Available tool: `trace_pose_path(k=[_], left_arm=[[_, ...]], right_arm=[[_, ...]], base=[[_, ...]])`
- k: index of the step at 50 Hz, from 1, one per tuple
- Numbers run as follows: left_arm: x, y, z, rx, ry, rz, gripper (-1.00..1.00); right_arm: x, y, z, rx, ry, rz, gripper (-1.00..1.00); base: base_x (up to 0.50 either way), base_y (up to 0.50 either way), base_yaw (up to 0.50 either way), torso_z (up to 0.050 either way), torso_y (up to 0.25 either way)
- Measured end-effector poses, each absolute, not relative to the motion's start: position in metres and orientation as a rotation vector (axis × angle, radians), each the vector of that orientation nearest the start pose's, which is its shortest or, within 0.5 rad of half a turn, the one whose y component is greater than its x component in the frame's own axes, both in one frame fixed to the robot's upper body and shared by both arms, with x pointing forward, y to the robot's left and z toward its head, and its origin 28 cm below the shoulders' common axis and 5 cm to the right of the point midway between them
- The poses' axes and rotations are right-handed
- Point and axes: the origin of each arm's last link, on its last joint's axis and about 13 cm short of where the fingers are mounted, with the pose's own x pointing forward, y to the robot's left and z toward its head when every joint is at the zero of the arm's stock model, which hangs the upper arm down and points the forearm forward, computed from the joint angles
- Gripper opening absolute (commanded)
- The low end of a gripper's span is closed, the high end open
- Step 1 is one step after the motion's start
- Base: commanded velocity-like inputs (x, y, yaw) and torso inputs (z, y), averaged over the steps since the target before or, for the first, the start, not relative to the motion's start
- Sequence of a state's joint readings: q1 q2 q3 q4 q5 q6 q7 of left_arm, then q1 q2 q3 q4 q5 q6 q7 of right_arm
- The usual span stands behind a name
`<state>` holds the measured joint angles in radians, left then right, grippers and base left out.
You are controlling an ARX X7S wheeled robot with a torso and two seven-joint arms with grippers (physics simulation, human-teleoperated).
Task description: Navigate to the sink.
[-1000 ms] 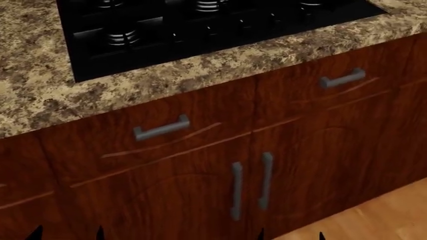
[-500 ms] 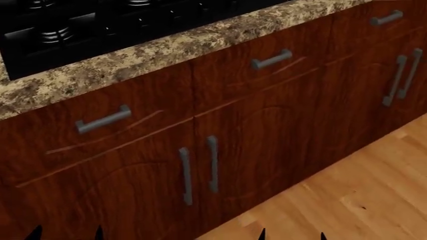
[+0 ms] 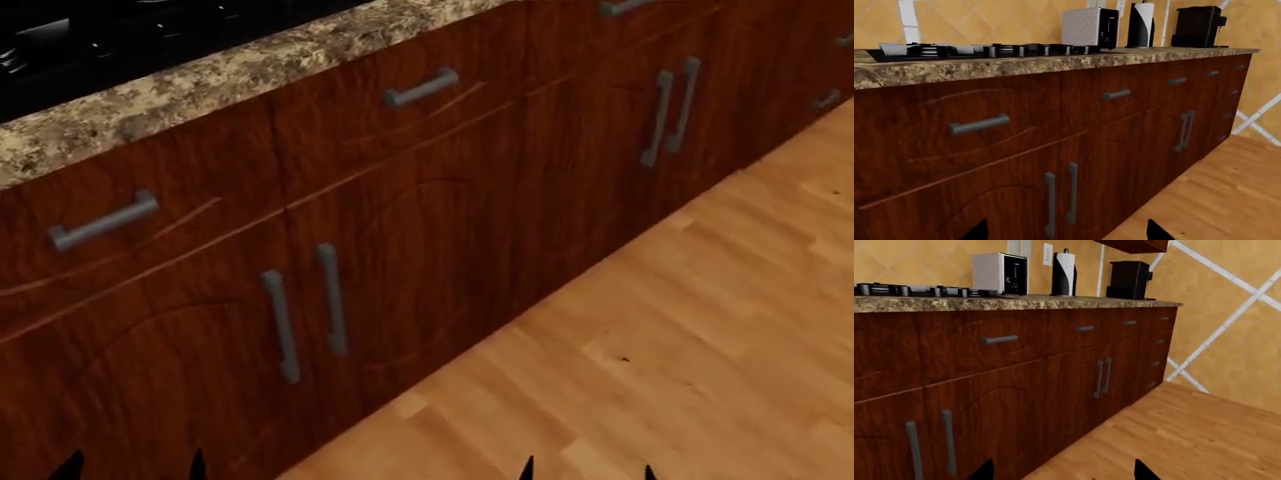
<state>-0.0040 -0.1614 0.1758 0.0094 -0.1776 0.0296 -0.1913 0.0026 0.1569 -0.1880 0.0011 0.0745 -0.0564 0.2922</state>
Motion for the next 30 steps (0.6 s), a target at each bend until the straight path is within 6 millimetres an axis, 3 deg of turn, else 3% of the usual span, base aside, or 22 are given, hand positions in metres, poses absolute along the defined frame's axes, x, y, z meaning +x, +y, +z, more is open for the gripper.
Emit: trace_pose_path(k=[12, 23, 30], left_arm=[[0.2087, 0.2070, 0.0152, -0.021, -0.011, 0.015, 1.00], [0.2088, 0.2068, 0.0153, -0.023, -0.010, 0.014, 1.00], [0.2088, 0.2065, 0.0152, -0.024, -0.009, 0.014, 1.00]], right_arm=[[0.2084, -0.0983, 0.0143, -0.067, -0.045, -0.108, 1.00], [0.2088, -0.0988, 0.0144, -0.064, -0.041, -0.113, 1.00], [0.2087, -0.0993, 0.0143, -0.063, -0.040, -0.117, 1.00]], base=[[-0.21, 0.21, -0.41, 0.000, 0.000], [-0.21, 0.23, -0.23, 0.000, 0.000], [-0.19, 0.22, 0.02, 0.000, 0.000]])
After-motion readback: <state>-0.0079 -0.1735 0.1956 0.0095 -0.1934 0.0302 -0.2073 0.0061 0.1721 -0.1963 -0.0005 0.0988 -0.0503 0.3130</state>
